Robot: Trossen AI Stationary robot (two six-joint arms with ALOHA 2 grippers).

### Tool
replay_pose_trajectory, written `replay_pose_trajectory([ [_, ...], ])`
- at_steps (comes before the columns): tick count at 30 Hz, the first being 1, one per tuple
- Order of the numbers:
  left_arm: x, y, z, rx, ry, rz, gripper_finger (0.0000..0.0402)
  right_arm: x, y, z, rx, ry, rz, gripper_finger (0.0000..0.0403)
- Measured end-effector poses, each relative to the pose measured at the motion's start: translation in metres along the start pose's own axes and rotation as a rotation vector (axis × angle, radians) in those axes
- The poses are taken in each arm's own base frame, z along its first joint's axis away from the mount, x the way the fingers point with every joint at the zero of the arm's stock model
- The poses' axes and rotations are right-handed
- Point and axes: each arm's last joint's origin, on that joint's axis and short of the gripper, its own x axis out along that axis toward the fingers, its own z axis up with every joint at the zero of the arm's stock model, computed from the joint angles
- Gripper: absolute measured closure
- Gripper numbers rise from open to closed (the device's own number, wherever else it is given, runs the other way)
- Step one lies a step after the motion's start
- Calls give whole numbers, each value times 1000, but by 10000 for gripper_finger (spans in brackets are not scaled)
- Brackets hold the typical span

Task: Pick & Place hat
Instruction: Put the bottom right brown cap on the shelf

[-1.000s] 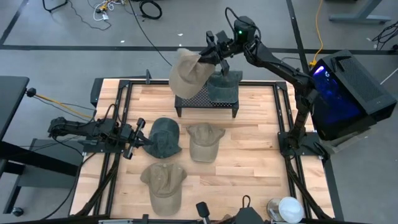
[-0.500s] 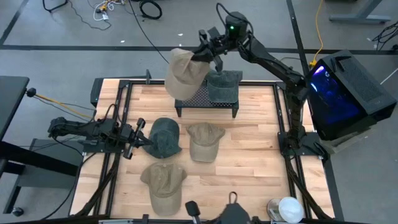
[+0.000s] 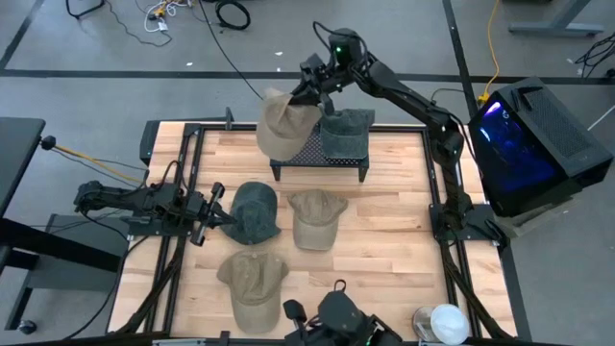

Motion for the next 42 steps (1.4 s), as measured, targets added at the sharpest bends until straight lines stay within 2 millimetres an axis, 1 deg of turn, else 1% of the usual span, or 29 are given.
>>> replay_pose_trajectory([
  [5,0,0,0,0,0,0,399,-6,-10,-9,21,3,88,367],
  [11,0,0,0,0,0,0,399,-13,-23,-18,36,4,74,367],
  [14,0,0,0,0,0,0,399,-16,-26,-19,39,3,66,367],
  [42,0,0,0,0,0,0,399,-18,-27,-18,20,0,55,367],
])
